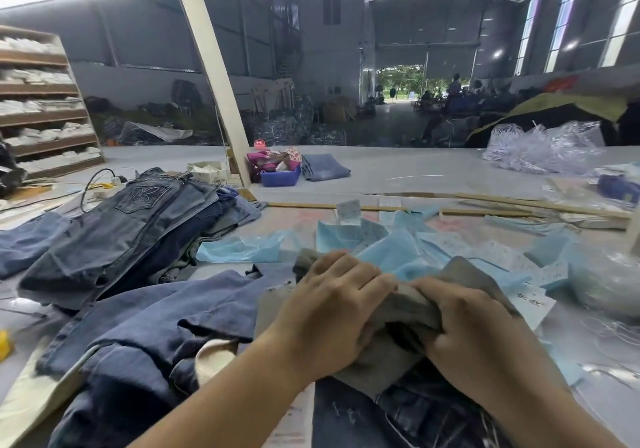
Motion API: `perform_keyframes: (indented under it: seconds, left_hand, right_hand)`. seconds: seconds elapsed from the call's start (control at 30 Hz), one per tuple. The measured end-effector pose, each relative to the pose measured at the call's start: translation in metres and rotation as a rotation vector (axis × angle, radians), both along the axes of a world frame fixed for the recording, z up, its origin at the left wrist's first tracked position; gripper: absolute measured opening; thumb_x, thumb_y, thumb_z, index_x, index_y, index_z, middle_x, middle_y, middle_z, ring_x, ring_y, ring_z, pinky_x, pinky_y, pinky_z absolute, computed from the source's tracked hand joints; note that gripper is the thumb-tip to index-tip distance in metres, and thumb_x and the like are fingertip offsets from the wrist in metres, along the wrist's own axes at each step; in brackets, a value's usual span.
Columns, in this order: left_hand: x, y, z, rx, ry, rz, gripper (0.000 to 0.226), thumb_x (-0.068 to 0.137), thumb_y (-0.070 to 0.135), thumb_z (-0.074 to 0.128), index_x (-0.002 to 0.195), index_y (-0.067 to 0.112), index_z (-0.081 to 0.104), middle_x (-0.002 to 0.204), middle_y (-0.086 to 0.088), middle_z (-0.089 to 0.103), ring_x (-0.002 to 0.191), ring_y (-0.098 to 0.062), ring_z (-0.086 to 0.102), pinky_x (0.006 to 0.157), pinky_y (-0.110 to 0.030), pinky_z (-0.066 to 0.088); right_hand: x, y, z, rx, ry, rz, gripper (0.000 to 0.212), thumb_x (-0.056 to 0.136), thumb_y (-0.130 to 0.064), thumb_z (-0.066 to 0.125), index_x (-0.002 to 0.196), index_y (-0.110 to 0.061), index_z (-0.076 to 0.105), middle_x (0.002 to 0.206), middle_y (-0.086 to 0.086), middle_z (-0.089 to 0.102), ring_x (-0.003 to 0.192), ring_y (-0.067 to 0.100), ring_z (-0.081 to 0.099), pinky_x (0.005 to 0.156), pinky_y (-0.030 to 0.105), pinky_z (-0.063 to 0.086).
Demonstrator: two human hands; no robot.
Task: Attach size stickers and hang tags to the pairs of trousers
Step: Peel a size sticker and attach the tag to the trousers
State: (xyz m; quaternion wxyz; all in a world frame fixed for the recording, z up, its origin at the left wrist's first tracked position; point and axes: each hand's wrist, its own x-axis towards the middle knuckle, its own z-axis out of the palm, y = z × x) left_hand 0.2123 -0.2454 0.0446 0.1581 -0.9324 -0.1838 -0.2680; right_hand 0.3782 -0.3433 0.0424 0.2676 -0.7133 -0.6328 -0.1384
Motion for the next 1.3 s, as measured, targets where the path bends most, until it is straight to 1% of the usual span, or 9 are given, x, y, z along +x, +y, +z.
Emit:
perform_keyframes:
  seconds: [0.27, 0.4, 0.53, 0.67, 0.8, 1.0, 1.1, 1.2, 1.3]
  left_hand:
    - [-0.051, 0.030, 0.008, -0.649, -0.626, 0.305, 0.048, 0.090, 0.059, 0.050, 0.120, 0.023, 0.057, 0.109, 0.017, 0.062, 0.098, 0.001, 0.056, 0.081, -0.006, 0.040]
    - [-0.030, 0.031, -0.007, -0.985, -0.334, 0.318, 0.023, 0.081, 0.042, 0.072, 0.083, 0.019, 0.071, 0.073, 0.004, 0.073, 0.072, -0.012, 0.068, 0.076, -0.042, 0.055]
    - [-0.006, 0.015, -0.004, -1.376, -0.088, 0.093, 0.067, 0.052, 0.057, 0.083, 0.112, 0.042, 0.057, 0.087, 0.025, 0.070, 0.079, 0.005, 0.067, 0.069, -0.013, 0.052]
    - [0.024, 0.007, -0.012, -0.823, 0.102, 0.324, 0.093, 0.061, 0.061, 0.077, 0.139, 0.048, 0.028, 0.124, 0.020, 0.047, 0.116, -0.008, 0.049, 0.089, -0.027, 0.042]
    - [0.035, 0.013, -0.007, -0.544, -0.072, 0.397, 0.014, 0.089, 0.039, 0.055, 0.101, 0.032, 0.059, 0.101, 0.003, 0.055, 0.099, -0.029, 0.060, 0.071, -0.033, 0.046]
    - [0.001, 0.065, 0.021, -0.609, -0.663, 0.558, 0.016, 0.092, 0.025, 0.057, 0.106, 0.019, 0.057, 0.112, -0.011, 0.056, 0.104, -0.032, 0.053, 0.085, -0.039, 0.044]
    - [0.000, 0.060, 0.019, -1.052, -0.659, 0.790, 0.067, 0.095, 0.057, 0.047, 0.139, 0.008, 0.036, 0.138, -0.023, 0.042, 0.129, -0.039, 0.041, 0.104, -0.045, 0.036]
    - [0.002, 0.038, 0.013, -1.757, -1.033, 0.310, 0.063, 0.102, 0.043, 0.042, 0.144, -0.004, 0.036, 0.135, -0.017, 0.047, 0.136, -0.041, 0.039, 0.104, -0.039, 0.036]
    - [-0.003, 0.038, 0.022, -1.899, -1.124, 0.211, 0.067, 0.086, 0.058, 0.055, 0.127, 0.005, 0.059, 0.119, -0.020, 0.065, 0.108, -0.036, 0.064, 0.096, -0.045, 0.051]
  right_hand:
    - [0.039, 0.007, 0.019, 0.375, 0.659, -0.064, 0.033, 0.065, -0.009, 0.066, 0.089, -0.031, 0.069, 0.070, -0.011, 0.068, 0.066, 0.008, 0.063, 0.054, 0.033, 0.054]
    - [0.042, -0.001, 0.036, 0.470, 0.763, -0.089, 0.025, 0.069, -0.039, 0.065, 0.080, -0.017, 0.061, 0.067, 0.007, 0.062, 0.060, 0.013, 0.054, 0.050, 0.034, 0.048]
    - [0.039, -0.012, 0.039, 0.423, 0.828, -0.211, 0.044, 0.071, -0.049, 0.058, 0.079, -0.006, 0.053, 0.072, 0.012, 0.059, 0.072, 0.031, 0.055, 0.058, 0.038, 0.035]
    - [0.040, -0.018, 0.038, 0.384, 0.894, -0.224, 0.016, 0.080, -0.018, 0.064, 0.077, -0.003, 0.062, 0.077, 0.011, 0.066, 0.061, 0.002, 0.049, 0.061, 0.030, 0.041]
    - [0.043, -0.020, 0.035, 0.226, 0.734, -0.239, 0.008, 0.078, -0.012, 0.066, 0.070, -0.009, 0.066, 0.066, -0.001, 0.065, 0.066, 0.010, 0.055, 0.058, 0.024, 0.041]
    - [0.040, -0.015, 0.007, -0.053, 0.538, -0.183, 0.021, 0.083, -0.034, 0.072, 0.100, -0.021, 0.069, 0.100, -0.001, 0.067, 0.096, 0.022, 0.057, 0.083, 0.033, 0.043]
    - [0.020, -0.012, -0.004, -0.059, 0.258, -0.028, 0.050, 0.073, -0.057, 0.061, 0.118, -0.037, 0.057, 0.111, -0.018, 0.057, 0.113, 0.015, 0.053, 0.094, 0.020, 0.038]
    - [-0.002, -0.009, -0.008, -0.065, 0.085, -0.021, 0.073, 0.072, -0.076, 0.053, 0.139, -0.062, 0.028, 0.137, -0.034, 0.043, 0.134, 0.002, 0.036, 0.104, 0.005, 0.014]
    - [-0.010, -0.001, -0.008, -0.038, 0.040, 0.060, 0.056, 0.070, -0.049, 0.078, 0.123, -0.039, 0.065, 0.103, -0.012, 0.073, 0.098, 0.015, 0.068, 0.074, 0.012, 0.038]
